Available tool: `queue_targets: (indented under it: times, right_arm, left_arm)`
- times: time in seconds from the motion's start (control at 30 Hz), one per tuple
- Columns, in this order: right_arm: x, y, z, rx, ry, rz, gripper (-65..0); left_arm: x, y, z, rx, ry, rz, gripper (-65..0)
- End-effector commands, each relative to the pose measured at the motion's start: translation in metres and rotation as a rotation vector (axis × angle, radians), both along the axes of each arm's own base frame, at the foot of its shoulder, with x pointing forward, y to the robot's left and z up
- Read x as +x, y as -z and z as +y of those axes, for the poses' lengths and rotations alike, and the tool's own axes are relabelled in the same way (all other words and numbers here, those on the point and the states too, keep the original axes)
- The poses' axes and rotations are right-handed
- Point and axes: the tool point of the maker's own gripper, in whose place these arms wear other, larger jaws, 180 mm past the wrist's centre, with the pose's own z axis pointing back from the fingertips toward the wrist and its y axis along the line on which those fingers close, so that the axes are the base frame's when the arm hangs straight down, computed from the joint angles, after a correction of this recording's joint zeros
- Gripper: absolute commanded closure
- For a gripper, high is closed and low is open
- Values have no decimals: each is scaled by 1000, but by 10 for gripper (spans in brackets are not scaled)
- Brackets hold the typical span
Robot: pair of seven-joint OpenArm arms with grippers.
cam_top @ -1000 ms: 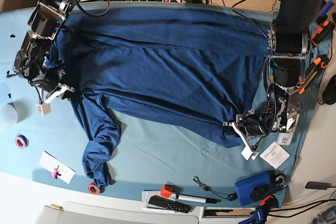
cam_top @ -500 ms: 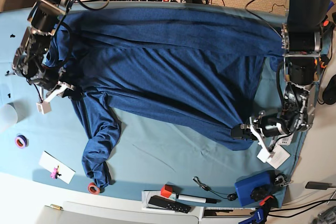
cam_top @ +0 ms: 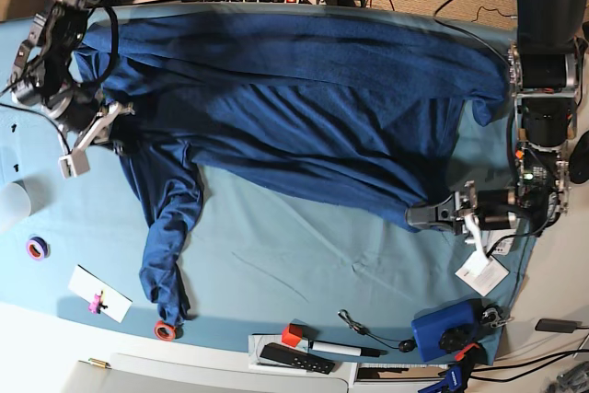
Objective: Layout the t-shirt on the table in an organized manner, then fold the t-shirt properly
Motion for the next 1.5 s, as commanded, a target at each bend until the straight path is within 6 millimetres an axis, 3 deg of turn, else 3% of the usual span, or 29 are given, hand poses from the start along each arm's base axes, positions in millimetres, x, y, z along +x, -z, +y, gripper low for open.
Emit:
queue_targets:
  times: [0.0,0.17,0.37,0.67,0.97,1.33,1.37,1.47]
  right_arm:
    - [4,-12,-7,-18,5,-40,0]
    - [-10,-7,-29,-44,71,-17,0]
    - [-15,-19,-60,-61,165,-44,0]
    - [-29,-6,-60,-72,157,34,0]
    - [-55,14,-60,-77,154,113,0]
    - [-62,19,-59,-80,154,134,0]
    - [-62,19,-60,-80,155,135,-9]
    - [-62,20,-62,-92,158,137,-217]
  left_arm:
    - [10,-18,14,4,-19,-50,0]
    - [-7,-2,40,53,-43,-11,0]
    - [-20,11,41,60,-40,20,0]
    - [-36,27,42,64,-38,63,0]
    - [-58,44,39,72,-20,98,0]
    - [-79,61,37,76,-8,143,-21]
    - [-79,61,37,76,-8,142,-63]
    - [-79,61,37,76,-8,142,-214]
